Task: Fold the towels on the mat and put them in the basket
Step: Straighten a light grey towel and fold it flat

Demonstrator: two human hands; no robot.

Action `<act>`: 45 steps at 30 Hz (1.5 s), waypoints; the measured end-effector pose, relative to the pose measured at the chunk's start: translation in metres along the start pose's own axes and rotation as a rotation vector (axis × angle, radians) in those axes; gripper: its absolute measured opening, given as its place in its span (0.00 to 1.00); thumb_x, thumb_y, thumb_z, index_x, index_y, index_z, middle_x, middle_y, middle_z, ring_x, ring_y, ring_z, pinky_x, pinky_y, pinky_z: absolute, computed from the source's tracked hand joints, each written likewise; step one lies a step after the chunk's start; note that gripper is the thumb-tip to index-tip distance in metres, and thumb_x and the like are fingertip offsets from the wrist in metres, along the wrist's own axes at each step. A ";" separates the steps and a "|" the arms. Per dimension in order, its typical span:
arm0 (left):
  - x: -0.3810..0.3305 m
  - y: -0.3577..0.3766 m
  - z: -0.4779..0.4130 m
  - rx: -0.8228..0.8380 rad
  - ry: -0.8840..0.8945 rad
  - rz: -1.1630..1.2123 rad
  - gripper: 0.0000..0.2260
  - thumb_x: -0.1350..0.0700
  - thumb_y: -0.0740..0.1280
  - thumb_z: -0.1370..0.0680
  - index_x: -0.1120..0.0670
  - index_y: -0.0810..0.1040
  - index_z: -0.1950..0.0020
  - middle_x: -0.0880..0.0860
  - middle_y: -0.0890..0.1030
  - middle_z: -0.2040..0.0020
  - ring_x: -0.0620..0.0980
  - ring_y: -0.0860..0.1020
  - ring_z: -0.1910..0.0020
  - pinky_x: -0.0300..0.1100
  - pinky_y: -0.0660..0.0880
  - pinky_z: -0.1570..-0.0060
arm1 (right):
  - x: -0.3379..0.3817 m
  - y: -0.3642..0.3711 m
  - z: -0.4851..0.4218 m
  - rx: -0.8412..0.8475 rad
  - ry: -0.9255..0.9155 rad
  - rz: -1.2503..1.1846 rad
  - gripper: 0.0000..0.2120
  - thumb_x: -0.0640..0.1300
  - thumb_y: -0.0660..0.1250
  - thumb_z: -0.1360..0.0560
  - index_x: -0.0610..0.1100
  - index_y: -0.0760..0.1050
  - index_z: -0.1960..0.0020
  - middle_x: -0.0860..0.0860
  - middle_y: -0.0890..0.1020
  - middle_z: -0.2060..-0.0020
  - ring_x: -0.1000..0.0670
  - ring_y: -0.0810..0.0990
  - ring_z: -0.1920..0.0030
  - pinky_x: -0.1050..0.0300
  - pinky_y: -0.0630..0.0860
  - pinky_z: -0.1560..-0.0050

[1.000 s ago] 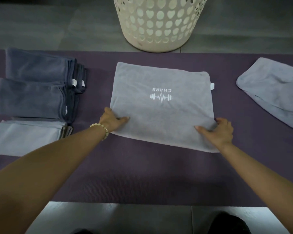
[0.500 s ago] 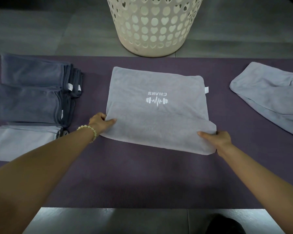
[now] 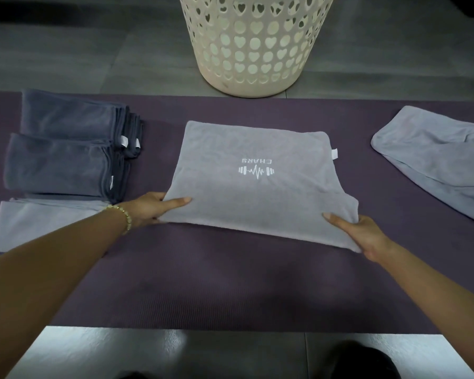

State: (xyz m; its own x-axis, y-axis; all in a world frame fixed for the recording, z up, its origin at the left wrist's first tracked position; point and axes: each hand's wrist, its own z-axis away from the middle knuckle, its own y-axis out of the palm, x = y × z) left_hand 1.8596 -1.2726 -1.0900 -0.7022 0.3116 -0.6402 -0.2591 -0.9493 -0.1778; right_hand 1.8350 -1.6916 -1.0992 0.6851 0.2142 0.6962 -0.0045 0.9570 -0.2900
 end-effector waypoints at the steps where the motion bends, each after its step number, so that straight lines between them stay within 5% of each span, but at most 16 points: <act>1: 0.009 -0.003 0.003 0.065 -0.043 -0.044 0.29 0.37 0.76 0.41 0.51 0.80 0.45 0.45 0.84 0.53 0.41 0.81 0.54 0.34 0.77 0.54 | -0.005 -0.002 0.003 0.024 0.009 0.049 0.19 0.52 0.75 0.33 0.43 0.79 0.46 0.51 0.83 0.55 0.52 0.82 0.55 0.60 0.75 0.59; 6: 0.033 -0.009 0.002 -0.007 -0.174 -0.450 0.18 0.46 0.74 0.30 0.57 0.80 0.49 0.51 0.82 0.58 0.44 0.79 0.63 0.36 0.78 0.62 | -0.031 0.007 0.009 -0.008 -0.044 0.329 0.19 0.50 0.76 0.33 0.42 0.76 0.47 0.48 0.82 0.49 0.51 0.80 0.55 0.61 0.74 0.59; 11: 0.013 -0.006 -0.016 -0.425 0.389 -0.800 0.32 0.44 0.75 0.32 0.54 0.68 0.34 0.54 0.70 0.37 0.54 0.71 0.40 0.50 0.71 0.42 | -0.022 0.005 -0.004 -0.263 -0.417 0.600 0.46 0.52 0.80 0.38 0.50 0.59 0.27 0.48 0.66 0.35 0.46 0.66 0.35 0.46 0.69 0.37; 16: -0.008 0.030 -0.033 -0.155 0.533 -1.198 0.28 0.41 0.66 0.25 0.47 0.65 0.28 0.49 0.69 0.31 0.51 0.66 0.32 0.44 0.61 0.32 | -0.004 0.008 -0.031 -0.012 -0.544 0.859 0.13 0.54 0.73 0.30 0.53 0.77 0.48 0.54 0.78 0.49 0.50 0.73 0.44 0.59 0.61 0.44; 19: -0.018 0.040 -0.038 -0.118 0.471 -1.242 0.24 0.43 0.66 0.24 0.49 0.68 0.31 0.49 0.74 0.39 0.50 0.71 0.39 0.41 0.65 0.40 | 0.000 0.007 -0.041 0.074 -0.408 0.754 0.09 0.51 0.74 0.30 0.49 0.75 0.58 0.54 0.79 0.60 0.51 0.77 0.56 0.62 0.68 0.55; 22: -0.042 0.036 -0.036 0.019 0.288 -1.187 0.20 0.46 0.70 0.25 0.58 0.76 0.40 0.49 0.72 0.56 0.49 0.75 0.51 0.36 0.67 0.58 | 0.012 0.000 -0.046 0.216 -0.338 0.797 0.11 0.50 0.73 0.28 0.48 0.74 0.66 0.56 0.75 0.69 0.56 0.72 0.67 0.64 0.66 0.64; 23: -0.052 0.031 -0.035 0.065 0.222 -1.134 0.21 0.46 0.71 0.26 0.61 0.77 0.42 0.53 0.79 0.47 0.49 0.75 0.53 0.36 0.69 0.59 | 0.019 -0.003 -0.046 0.274 -0.329 0.823 0.13 0.50 0.72 0.27 0.49 0.73 0.67 0.57 0.73 0.71 0.58 0.70 0.69 0.65 0.65 0.65; 24: -0.062 0.025 -0.034 0.110 0.158 -1.049 0.22 0.45 0.72 0.28 0.62 0.78 0.45 0.42 0.63 0.41 0.48 0.76 0.53 0.35 0.70 0.58 | 0.026 -0.006 -0.047 0.329 -0.324 0.827 0.14 0.49 0.71 0.27 0.50 0.73 0.68 0.57 0.72 0.73 0.58 0.69 0.70 0.66 0.65 0.65; 25: -0.071 0.016 -0.033 0.161 0.091 -0.969 0.21 0.43 0.73 0.30 0.59 0.80 0.48 0.43 0.62 0.40 0.45 0.77 0.51 0.34 0.71 0.54 | 0.032 -0.011 -0.048 0.372 -0.321 0.820 0.13 0.48 0.70 0.26 0.49 0.73 0.68 0.58 0.71 0.73 0.59 0.69 0.71 0.68 0.66 0.65; 26: -0.080 0.007 -0.031 0.224 0.039 -0.900 0.18 0.40 0.73 0.32 0.53 0.83 0.52 0.36 0.69 0.56 0.44 0.78 0.49 0.34 0.71 0.50 | 0.040 -0.015 -0.049 0.400 -0.320 0.816 0.12 0.48 0.69 0.25 0.48 0.75 0.66 0.58 0.72 0.72 0.61 0.69 0.71 0.69 0.68 0.65; 27: -0.089 -0.003 -0.030 0.286 0.000 -0.866 0.17 0.39 0.73 0.34 0.49 0.83 0.53 0.46 0.83 0.48 0.43 0.79 0.47 0.34 0.70 0.45 | 0.050 -0.019 -0.049 0.419 -0.319 0.820 0.10 0.48 0.69 0.25 0.48 0.76 0.64 0.57 0.74 0.70 0.62 0.70 0.71 0.72 0.68 0.64; 30: -0.115 -0.028 -0.028 0.330 -0.050 -0.747 0.14 0.43 0.74 0.33 0.47 0.85 0.51 0.42 0.84 0.51 0.41 0.80 0.46 0.36 0.70 0.40 | 0.091 -0.030 -0.055 0.424 -0.315 0.814 0.09 0.49 0.69 0.25 0.48 0.77 0.62 0.57 0.74 0.72 0.61 0.69 0.73 0.74 0.67 0.66; 33: -0.138 -0.040 -0.037 0.152 0.000 -0.639 0.11 0.47 0.74 0.32 0.50 0.85 0.54 0.47 0.85 0.55 0.44 0.83 0.54 0.35 0.77 0.51 | 0.132 -0.032 -0.071 0.333 -0.334 0.710 0.05 0.48 0.70 0.25 0.48 0.80 0.57 0.58 0.81 0.68 0.62 0.77 0.69 0.77 0.69 0.66; 39: -0.115 -0.024 -0.109 -0.443 0.170 -0.032 0.16 0.57 0.73 0.27 0.65 0.79 0.43 0.57 0.80 0.46 0.56 0.80 0.51 0.41 0.78 0.50 | 0.147 0.004 -0.138 -0.094 -0.451 0.422 0.05 0.41 0.72 0.27 0.42 0.76 0.57 0.49 0.76 0.68 0.62 0.74 0.72 0.67 0.71 0.63; 43: -0.077 -0.009 -0.134 -0.598 0.154 -0.113 0.11 0.53 0.70 0.25 0.61 0.78 0.61 0.54 0.75 0.66 0.51 0.72 0.63 0.44 0.72 0.58 | 0.110 0.027 -0.150 -0.360 -0.261 0.104 0.12 0.44 0.72 0.27 0.40 0.75 0.48 0.46 0.77 0.56 0.49 0.74 0.55 0.57 0.70 0.58; 45: -0.071 -0.013 -0.138 -0.650 0.225 -0.139 0.10 0.54 0.69 0.24 0.59 0.76 0.61 0.54 0.74 0.67 0.52 0.71 0.63 0.43 0.69 0.58 | 0.099 0.027 -0.154 -0.412 -0.263 0.070 0.11 0.44 0.71 0.26 0.38 0.76 0.50 0.46 0.77 0.59 0.49 0.74 0.59 0.62 0.71 0.63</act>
State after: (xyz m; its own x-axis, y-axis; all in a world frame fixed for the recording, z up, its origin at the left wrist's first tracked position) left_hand 2.0046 -1.2885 -1.1452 -0.5184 0.4822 -0.7062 0.1620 -0.7555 -0.6348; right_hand 2.0144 -1.6746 -1.1391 0.4864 0.3680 0.7924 0.2806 0.7931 -0.5406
